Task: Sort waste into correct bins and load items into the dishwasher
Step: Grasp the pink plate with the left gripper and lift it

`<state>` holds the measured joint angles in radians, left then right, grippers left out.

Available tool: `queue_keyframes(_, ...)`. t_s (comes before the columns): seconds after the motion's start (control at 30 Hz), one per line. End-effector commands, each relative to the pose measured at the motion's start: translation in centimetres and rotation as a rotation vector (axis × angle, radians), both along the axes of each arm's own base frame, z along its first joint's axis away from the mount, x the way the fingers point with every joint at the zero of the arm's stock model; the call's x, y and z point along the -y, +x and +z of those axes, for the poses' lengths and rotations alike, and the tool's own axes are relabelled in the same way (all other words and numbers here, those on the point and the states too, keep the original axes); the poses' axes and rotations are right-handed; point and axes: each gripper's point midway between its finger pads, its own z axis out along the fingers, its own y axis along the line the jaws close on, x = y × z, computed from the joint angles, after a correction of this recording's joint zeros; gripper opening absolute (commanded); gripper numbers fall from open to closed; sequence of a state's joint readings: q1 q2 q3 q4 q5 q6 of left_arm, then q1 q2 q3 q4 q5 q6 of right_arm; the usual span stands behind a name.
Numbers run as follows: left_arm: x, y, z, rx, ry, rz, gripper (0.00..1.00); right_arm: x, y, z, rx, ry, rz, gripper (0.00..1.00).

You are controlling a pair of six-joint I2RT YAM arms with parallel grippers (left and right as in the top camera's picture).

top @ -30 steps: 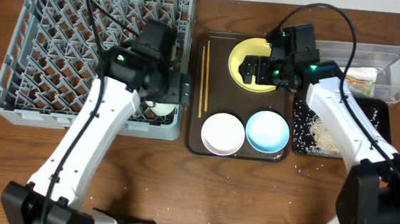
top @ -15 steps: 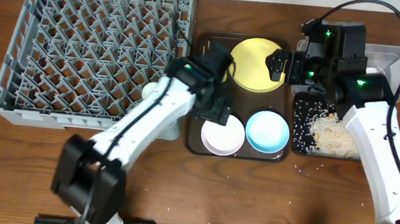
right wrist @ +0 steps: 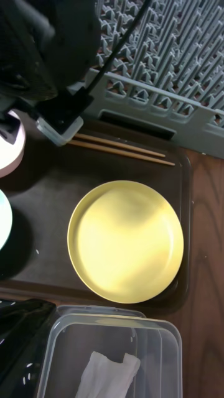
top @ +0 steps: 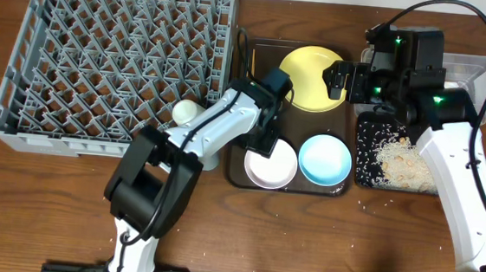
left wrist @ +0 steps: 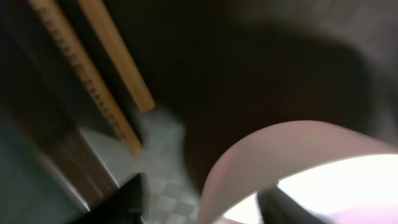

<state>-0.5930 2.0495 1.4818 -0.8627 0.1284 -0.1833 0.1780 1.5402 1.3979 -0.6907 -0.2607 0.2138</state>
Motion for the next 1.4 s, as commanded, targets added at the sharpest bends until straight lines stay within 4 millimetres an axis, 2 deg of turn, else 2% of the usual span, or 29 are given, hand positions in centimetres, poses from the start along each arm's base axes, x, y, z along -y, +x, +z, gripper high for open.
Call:
queue_keyframes(0.0, -0.2, -0.3, -0.6, -0.018, 0.009, -0.005, 0.42, 0.1, 0.2, 0.2, 0.016, -0.019, 0.016, 0.99)
queue_keyframes(0.03, -0.2, -0.3, -0.6, -0.017, 0.008, -0.005, 0.41, 0.1, 0.2, 0.2, 0.016, -0.018, 0.016, 0.99)
queue_keyframes(0.17, -0.2, -0.3, -0.3, -0.014, 0.008, -0.006, 0.26, 0.1, 0.2, 0.2, 0.016, -0.018, 0.016, 0.99)
queue_keyframes(0.3, -1.1, 0.3, 1.4, 0.025, 0.046, 0.0, 0.09, 0.1, 0.2, 0.3, 0.019, -0.017, 0.017, 0.99)
queue_keyframes(0.37, -1.7, 0.8, 2.7, 0.061, 0.075, 0.003, 0.08, 0.1, 0.3, 0.3, 0.021, -0.017, 0.017, 0.99)
queue_keyframes(0.5, -2.9, 2.0, 7.3, 0.198, 0.103, -0.029, 0.08, 0.0, 0.3, 0.3, 0.023, -0.017, 0.018, 0.99)
queue_keyframes(0.53, -3.8, 2.9, 10.1, 0.305, 0.127, -0.01, 0.08, 0.0, 0.3, 0.3, 0.023, -0.017, 0.018, 0.99)
queue_keyframes(0.6, -5.2, 4.0, 12.9, 0.422, 0.171, 0.019, 0.08, 0.0, 0.3, 0.4, 0.024, -0.016, 0.018, 0.99)
queue_keyframes(0.7, -8.3, 6.0, 17.4, 0.628, 0.295, 0.103, 0.08, 0.0, 0.3, 0.4, 0.026, -0.016, 0.018, 0.99)
queue_keyframes(0.77, -10.4, 7.3, 19.8, 0.74, 0.371, 0.173, 0.08, 0.0, 0.3, 0.4, 0.026, -0.016, 0.018, 0.99)
queue_keyframes(0.8, -10.7, 7.6, 20.1, 0.756, 0.382, 0.185, 0.08, 0.0, 0.3, 0.4, 0.026, -0.016, 0.018, 0.99)
queue_keyframes(0.9, -10.4, 7.7, 19.5, 0.721, 0.349, 0.139, 0.08, 0.0, 0.3, 0.4, 0.024, -0.016, 0.018, 0.99)
queue_keyframes(1.0, -7.4, 6.0, 17.2, 0.583, 0.179, 0.063, 0.09, 0.0, 0.3, 0.3, 0.021, -0.017, 0.018, 0.99)
queue_keyframes(1.07, -5.3, 4.6, 16.1, 0.493, 0.056, 0.019, 0.17, 0.0, 0.3, 0.3, 0.021, -0.017, 0.018, 0.99)
queue_keyframes(1.1, -3.0, 2.9, 15.1, 0.397, -0.073, -0.023, 0.27, 0.0, 0.3, 0.3, 0.022, -0.017, 0.018, 0.99)
queue_keyframes(1.17, -1.6, 1.2, 14.3, 0.304, -0.165, -0.04, 0.34, 0.0, 0.3, 0.3, 0.021, -0.017, 0.018, 0.99)
queue_keyframes(1.37, -2.9, -1.9, 10.7, 0.101, -0.139, 0.351, 0.35, 0.0, 0.2, 0.2, 0.018, -0.017, 0.018, 0.99)
